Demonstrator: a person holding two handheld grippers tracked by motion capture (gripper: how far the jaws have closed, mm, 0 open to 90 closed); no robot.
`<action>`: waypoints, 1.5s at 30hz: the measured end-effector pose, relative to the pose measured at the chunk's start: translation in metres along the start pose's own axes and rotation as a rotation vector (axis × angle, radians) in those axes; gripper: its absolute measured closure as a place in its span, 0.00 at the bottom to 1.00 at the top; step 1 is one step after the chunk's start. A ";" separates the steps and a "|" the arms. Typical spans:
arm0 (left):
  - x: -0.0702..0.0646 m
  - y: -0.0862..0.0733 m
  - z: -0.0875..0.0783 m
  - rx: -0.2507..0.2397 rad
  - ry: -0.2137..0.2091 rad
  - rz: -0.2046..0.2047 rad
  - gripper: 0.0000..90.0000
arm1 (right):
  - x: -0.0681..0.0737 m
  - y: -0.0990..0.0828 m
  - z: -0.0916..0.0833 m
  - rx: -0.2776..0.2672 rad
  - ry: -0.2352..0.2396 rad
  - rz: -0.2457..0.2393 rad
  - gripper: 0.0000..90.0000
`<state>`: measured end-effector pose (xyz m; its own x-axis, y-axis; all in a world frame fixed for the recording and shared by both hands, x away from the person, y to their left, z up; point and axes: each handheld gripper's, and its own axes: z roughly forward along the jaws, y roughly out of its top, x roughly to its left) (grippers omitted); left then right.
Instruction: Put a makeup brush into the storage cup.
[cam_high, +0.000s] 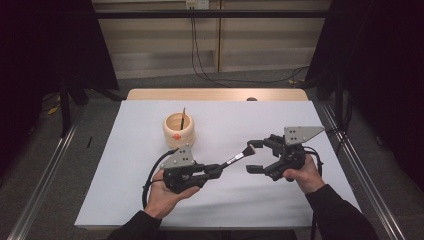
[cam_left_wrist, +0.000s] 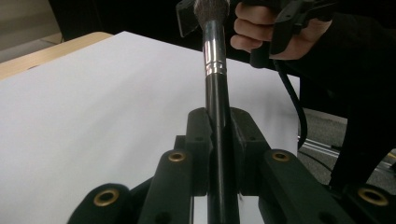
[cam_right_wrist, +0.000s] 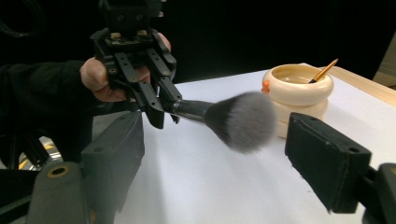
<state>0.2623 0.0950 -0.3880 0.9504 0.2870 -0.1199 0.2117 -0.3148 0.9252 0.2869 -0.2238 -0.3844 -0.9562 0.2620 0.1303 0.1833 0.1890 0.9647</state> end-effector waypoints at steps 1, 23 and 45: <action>0.000 0.001 0.000 0.002 0.001 -0.001 0.88 | 0.000 0.000 0.001 0.000 0.002 0.004 0.22; -0.003 0.000 0.007 -0.007 -0.042 0.029 0.88 | -0.004 -0.002 0.002 -0.034 0.098 0.047 0.75; 0.005 -0.008 0.012 -0.001 -0.053 -0.008 0.80 | -0.001 0.004 0.000 -0.003 0.178 0.042 0.87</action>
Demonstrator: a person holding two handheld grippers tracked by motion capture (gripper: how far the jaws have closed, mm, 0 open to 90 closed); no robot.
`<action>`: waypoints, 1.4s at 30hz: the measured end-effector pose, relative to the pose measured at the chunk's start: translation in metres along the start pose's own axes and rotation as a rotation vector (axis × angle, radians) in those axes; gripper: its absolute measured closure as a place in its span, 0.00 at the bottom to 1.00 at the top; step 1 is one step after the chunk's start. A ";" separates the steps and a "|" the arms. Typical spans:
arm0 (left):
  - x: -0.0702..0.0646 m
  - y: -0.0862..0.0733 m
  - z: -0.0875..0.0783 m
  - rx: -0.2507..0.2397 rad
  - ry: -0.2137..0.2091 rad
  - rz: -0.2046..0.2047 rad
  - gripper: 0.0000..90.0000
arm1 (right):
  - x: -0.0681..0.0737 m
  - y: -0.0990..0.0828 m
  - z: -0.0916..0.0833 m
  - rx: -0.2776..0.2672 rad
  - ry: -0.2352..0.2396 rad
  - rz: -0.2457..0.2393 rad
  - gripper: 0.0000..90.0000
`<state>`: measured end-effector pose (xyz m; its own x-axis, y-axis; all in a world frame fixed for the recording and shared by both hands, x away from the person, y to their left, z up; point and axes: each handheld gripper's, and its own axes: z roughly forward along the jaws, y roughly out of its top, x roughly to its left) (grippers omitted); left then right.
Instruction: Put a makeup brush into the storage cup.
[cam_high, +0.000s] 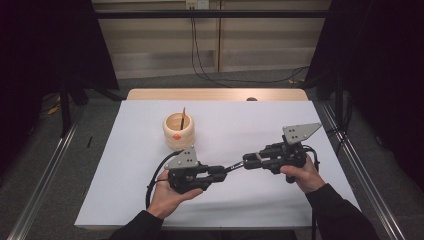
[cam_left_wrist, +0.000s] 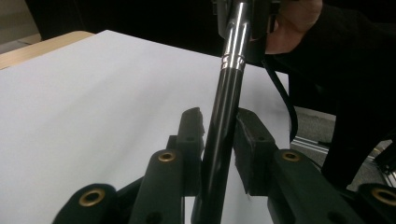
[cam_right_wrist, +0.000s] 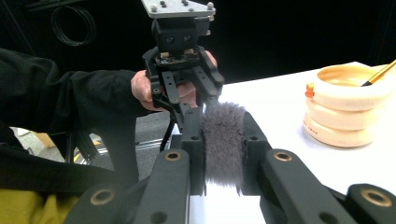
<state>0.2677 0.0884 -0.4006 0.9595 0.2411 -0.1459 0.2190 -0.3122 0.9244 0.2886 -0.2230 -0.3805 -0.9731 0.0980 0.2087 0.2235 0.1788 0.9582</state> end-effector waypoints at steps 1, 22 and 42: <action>0.000 0.000 0.000 -0.012 -0.005 -0.002 0.79 | 0.000 0.001 0.000 0.001 -0.002 -0.003 0.87; 0.007 0.001 -0.001 -0.065 0.162 -0.052 0.03 | 0.000 0.004 -0.007 0.001 -0.029 0.023 0.87; 0.008 -0.013 -0.015 -0.107 0.196 0.005 0.02 | -0.003 0.011 -0.009 0.090 -0.092 0.065 0.87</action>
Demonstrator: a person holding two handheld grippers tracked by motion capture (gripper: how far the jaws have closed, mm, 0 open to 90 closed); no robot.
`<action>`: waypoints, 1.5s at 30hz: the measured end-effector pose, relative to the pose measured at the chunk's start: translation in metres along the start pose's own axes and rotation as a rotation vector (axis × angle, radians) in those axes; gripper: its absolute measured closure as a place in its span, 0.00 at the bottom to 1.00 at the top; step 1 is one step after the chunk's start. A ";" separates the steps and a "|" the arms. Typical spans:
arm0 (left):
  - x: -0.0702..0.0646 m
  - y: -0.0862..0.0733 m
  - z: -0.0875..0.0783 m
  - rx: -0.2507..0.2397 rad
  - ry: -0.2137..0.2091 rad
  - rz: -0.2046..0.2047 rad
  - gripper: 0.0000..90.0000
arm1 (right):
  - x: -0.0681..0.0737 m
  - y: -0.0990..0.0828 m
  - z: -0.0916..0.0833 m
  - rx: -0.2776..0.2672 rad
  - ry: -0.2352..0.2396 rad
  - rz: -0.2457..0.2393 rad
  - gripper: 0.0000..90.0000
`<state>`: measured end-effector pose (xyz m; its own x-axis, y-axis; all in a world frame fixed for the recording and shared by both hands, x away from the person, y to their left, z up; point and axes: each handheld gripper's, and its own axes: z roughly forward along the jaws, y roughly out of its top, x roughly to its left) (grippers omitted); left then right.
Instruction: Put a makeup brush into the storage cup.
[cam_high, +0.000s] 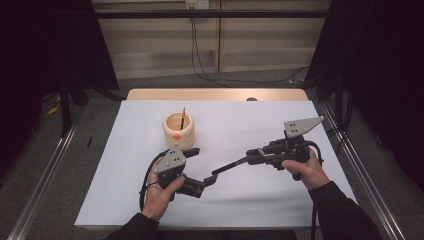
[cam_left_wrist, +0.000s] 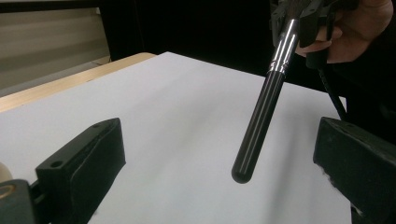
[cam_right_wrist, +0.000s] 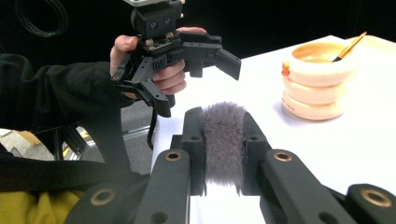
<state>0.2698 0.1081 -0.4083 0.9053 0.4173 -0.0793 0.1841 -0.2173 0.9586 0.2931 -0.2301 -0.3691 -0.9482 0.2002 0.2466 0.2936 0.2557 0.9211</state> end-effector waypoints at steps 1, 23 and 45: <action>-0.001 0.000 0.001 0.011 0.008 -0.012 0.02 | 0.000 0.000 0.000 0.009 0.004 0.002 0.86; -0.007 -0.003 0.015 0.048 -0.049 0.035 0.07 | 0.001 0.017 0.018 0.235 -0.013 -0.022 0.86; -0.011 -0.004 0.028 0.117 -0.082 0.034 0.12 | 0.001 0.037 0.037 0.423 -0.004 -0.045 0.86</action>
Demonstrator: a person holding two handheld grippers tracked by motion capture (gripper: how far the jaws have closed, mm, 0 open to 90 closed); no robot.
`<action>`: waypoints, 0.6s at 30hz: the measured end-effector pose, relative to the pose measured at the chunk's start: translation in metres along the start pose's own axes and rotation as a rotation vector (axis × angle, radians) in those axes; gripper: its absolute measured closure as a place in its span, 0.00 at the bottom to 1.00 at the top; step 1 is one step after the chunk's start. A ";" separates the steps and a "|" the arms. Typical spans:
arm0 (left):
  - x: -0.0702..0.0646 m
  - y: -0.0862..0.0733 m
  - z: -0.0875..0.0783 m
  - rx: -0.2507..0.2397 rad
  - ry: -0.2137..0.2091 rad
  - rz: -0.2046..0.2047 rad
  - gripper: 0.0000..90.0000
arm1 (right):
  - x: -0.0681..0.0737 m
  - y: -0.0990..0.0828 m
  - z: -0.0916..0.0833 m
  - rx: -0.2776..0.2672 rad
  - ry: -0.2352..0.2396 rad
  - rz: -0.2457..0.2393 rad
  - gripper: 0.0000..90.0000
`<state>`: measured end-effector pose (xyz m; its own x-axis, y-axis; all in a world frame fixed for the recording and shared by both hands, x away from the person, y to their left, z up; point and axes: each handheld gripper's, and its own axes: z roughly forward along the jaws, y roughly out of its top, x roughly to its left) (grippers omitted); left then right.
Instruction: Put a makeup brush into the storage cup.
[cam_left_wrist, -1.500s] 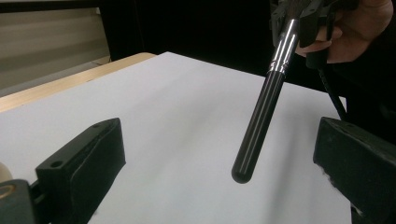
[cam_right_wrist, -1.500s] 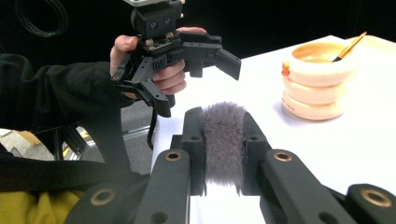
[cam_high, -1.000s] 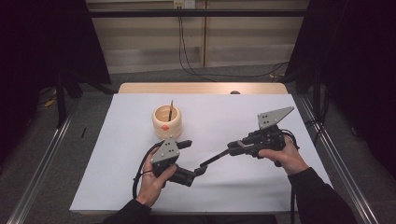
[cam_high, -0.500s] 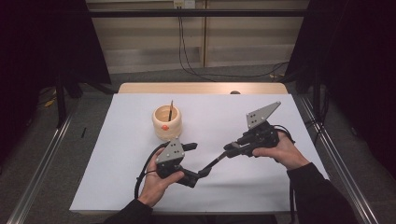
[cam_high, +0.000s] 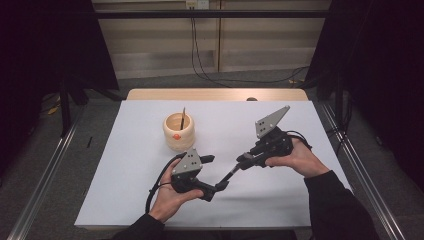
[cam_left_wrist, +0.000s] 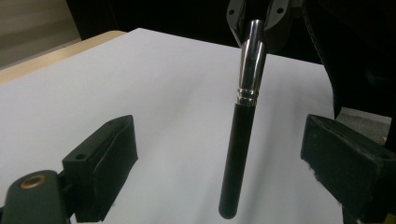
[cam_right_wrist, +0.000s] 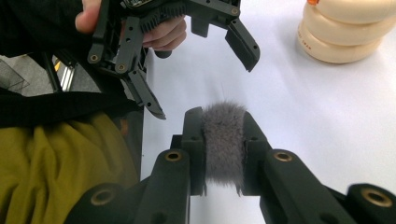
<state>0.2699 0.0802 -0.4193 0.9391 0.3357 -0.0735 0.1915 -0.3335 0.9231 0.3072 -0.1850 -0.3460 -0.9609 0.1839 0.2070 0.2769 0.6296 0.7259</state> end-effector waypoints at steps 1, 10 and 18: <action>0.000 0.000 0.001 0.000 -0.005 -0.001 0.12 | 0.000 -0.001 0.000 -0.002 0.006 0.001 0.86; -0.005 0.002 0.014 0.043 -0.004 0.023 0.31 | -0.002 -0.003 0.001 0.004 -0.003 0.012 0.86; -0.006 0.008 0.021 0.058 -0.037 0.043 0.58 | -0.001 -0.003 0.003 0.008 0.005 0.011 0.86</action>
<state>0.2721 0.0570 -0.4194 0.9567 0.2871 -0.0489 0.1655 -0.3977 0.9025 0.3077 -0.1849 -0.3505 -0.9579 0.1867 0.2180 0.2870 0.6334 0.7187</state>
